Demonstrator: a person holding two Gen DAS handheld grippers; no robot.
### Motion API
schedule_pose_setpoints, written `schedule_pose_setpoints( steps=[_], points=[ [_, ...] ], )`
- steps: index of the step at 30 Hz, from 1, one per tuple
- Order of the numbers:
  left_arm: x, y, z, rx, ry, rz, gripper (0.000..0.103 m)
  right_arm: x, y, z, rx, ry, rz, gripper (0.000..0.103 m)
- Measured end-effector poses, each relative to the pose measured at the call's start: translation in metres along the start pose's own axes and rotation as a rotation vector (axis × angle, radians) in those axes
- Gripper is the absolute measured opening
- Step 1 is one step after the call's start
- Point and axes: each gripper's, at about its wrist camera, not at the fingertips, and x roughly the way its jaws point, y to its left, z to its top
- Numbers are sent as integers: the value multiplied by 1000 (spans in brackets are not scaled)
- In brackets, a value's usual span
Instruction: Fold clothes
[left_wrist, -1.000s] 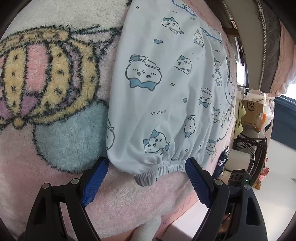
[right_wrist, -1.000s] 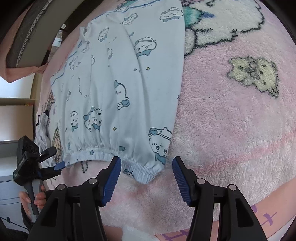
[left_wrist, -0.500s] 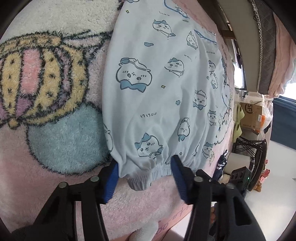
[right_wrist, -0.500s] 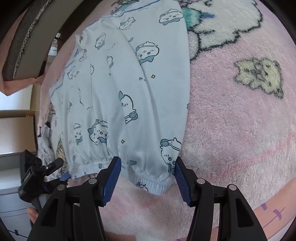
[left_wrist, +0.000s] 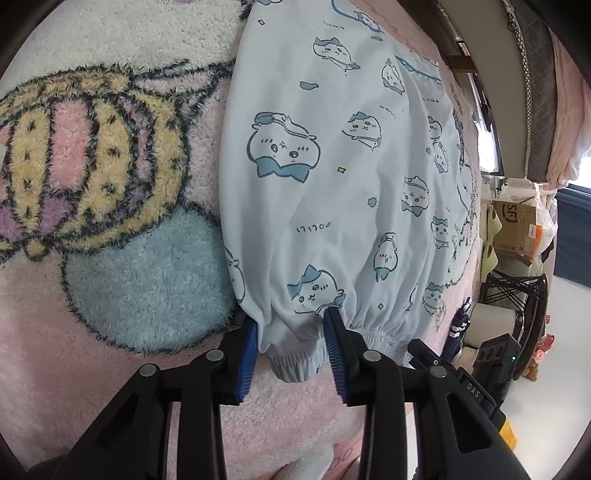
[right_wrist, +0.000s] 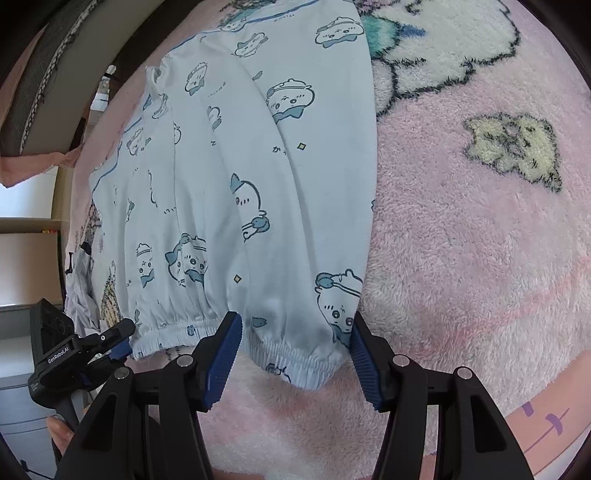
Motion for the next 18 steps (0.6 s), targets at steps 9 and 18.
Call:
schedule_pose_setpoints(
  steps=[9,18],
  points=[
    [-1,-5,-1,27,0,-18,16,-8,-7,-13,-14,-22,-1,19],
    [-12,-21,-17,169,-41,207,15,-14,-18,-19,-34,10,-29,13]
  ],
)
